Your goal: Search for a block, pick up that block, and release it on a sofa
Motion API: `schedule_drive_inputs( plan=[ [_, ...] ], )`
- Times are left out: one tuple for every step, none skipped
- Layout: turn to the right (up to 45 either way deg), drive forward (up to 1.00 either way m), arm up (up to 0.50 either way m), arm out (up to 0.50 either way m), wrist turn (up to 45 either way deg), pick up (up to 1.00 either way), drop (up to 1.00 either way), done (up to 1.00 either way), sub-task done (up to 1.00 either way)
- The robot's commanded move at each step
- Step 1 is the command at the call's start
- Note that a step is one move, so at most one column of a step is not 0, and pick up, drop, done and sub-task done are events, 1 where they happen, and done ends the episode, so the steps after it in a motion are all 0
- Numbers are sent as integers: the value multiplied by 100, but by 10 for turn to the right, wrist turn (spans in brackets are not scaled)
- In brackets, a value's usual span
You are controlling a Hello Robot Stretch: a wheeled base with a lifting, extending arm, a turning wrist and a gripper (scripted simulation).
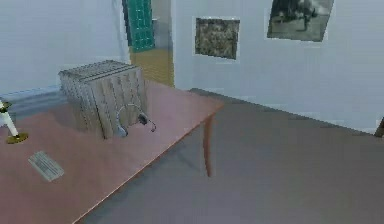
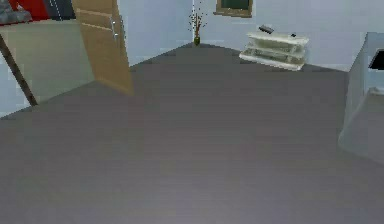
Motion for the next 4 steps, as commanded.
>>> schedule_drive_inputs(
  plan=[
    [0, 50, 0, 0, 0, 0, 0, 0, 0],
    [-450, 0, 0, 0, 0, 0, 0, 0, 0],
    [-450, 0, 0, 0, 0, 0, 0, 0, 0],
    [-330, 0, 0, 0, 0, 0, 0, 0, 0]
  ],
)
